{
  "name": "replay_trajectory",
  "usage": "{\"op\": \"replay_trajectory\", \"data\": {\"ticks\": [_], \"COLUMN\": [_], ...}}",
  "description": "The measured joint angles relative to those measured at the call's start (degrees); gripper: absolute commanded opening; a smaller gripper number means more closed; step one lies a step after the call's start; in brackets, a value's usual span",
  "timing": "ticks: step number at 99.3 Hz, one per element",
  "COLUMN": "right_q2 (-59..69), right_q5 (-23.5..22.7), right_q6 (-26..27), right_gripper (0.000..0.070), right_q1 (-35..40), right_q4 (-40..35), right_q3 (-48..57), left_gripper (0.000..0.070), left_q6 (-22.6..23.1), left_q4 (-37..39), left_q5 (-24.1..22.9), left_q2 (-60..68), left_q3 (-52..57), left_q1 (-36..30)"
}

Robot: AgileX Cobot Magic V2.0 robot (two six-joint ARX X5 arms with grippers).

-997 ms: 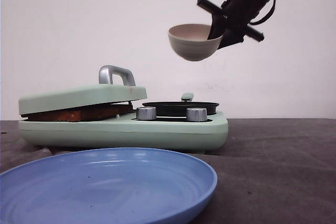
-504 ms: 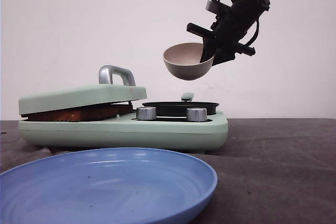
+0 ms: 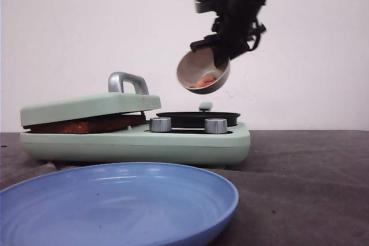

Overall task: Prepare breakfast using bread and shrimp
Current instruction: 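Tilt the bowl with the right gripper to pour shrimp into the pan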

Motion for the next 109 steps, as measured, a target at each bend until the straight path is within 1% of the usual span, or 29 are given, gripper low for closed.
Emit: {"op": "replay_trajectory", "data": {"ticks": [25,44,59,74,92,109], "right_q2": [0.0,0.0,0.0,0.0,0.0,0.0], "right_q5": [14.67,22.62,27.85,30.71,31.02,33.11], "right_q6": [-15.3,-24.33,-30.73,-34.8,-37.73,-40.63], "right_gripper": [0.0,0.0,0.0,0.0,0.0,0.0], "right_q1": [4.61,7.02,8.44,9.57,10.14,10.27], "right_q4": [3.48,7.52,9.55,9.88,9.88,9.92], "right_q3": [0.0,0.0,0.0,0.0,0.0,0.0], "left_gripper": [0.0422,0.0422,0.0422,0.0422,0.0422,0.0422], "left_q6": [0.35,0.98,1.81,2.16,2.45,2.47], "left_q4": [0.0,0.0,0.02,0.63,2.38,2.62], "left_q5": [0.04,0.04,0.04,0.11,0.13,0.7], "left_q2": [0.0,0.0,0.0,0.0,0.0,0.0], "left_q3": [0.0,-0.02,0.0,0.0,0.0,0.0], "left_q1": [0.0,0.0,0.0,0.0,0.0,0.0]}}
